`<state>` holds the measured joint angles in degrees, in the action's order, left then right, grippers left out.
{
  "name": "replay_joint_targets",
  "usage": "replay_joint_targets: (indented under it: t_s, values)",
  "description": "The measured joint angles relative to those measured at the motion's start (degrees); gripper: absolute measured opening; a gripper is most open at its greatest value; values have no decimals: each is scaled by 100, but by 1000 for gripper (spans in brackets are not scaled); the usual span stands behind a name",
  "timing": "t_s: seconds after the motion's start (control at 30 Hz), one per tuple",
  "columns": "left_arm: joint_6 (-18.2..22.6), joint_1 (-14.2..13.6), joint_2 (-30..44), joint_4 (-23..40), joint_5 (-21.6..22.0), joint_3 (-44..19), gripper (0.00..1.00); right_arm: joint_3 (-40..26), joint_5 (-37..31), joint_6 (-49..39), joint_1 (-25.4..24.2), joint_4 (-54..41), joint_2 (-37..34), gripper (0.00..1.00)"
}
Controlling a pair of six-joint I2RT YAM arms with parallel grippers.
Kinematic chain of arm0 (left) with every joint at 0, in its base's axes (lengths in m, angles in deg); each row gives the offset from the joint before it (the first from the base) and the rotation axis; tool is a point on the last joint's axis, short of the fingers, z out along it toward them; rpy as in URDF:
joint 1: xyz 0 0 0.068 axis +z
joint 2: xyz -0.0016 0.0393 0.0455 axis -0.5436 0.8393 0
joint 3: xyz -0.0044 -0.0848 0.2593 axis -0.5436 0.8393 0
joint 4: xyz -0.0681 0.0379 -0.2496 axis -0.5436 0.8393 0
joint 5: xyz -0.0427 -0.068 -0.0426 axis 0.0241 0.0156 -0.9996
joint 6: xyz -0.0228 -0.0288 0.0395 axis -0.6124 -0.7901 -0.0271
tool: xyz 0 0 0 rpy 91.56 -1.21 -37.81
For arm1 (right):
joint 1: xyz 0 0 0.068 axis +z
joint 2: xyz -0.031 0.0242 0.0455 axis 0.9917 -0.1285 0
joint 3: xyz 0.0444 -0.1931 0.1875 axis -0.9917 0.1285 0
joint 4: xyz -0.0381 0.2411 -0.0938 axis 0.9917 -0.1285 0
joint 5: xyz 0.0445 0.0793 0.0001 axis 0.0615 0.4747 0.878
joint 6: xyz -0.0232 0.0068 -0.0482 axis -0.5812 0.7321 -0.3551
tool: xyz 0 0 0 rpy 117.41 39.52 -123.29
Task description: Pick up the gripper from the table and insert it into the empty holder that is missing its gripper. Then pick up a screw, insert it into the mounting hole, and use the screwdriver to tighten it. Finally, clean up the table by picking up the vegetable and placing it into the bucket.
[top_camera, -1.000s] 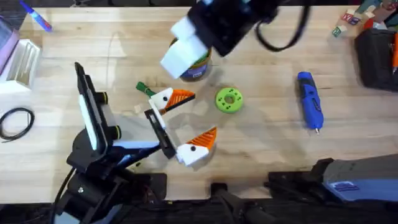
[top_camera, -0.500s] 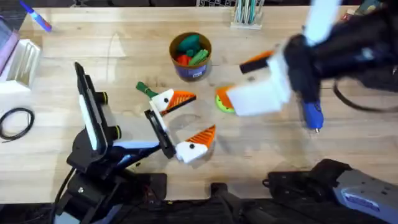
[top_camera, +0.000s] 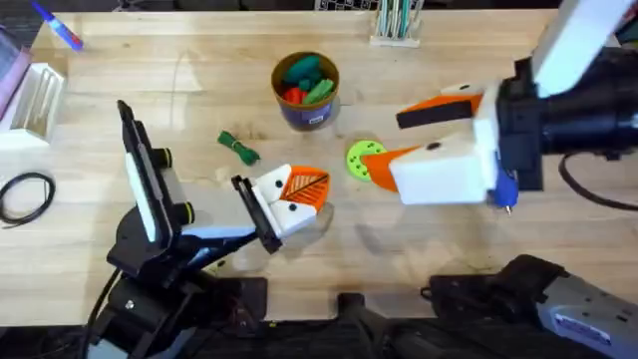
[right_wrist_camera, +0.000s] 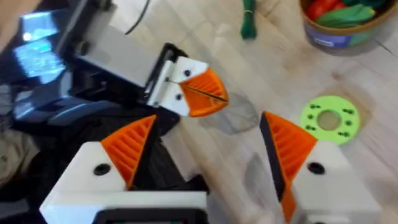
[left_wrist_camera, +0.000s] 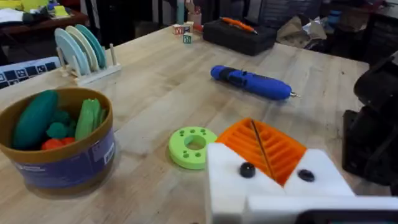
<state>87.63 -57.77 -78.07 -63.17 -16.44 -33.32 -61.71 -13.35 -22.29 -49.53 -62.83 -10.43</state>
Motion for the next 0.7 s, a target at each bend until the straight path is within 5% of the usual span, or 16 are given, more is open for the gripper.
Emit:
replay_joint_targets:
  t_s: [0.17,0.5,0.7]
  values:
    - [-1,0,0,0,78,0,5,1,-932,98,-463,-61,-374,984]
    - [-1,0,0,-2,109,0,4,18,-1939,-155,-3102,-71,-2042,986]
    - [-1,0,0,-1,109,0,4,32,-2623,-643,-4185,-115,-2601,986]
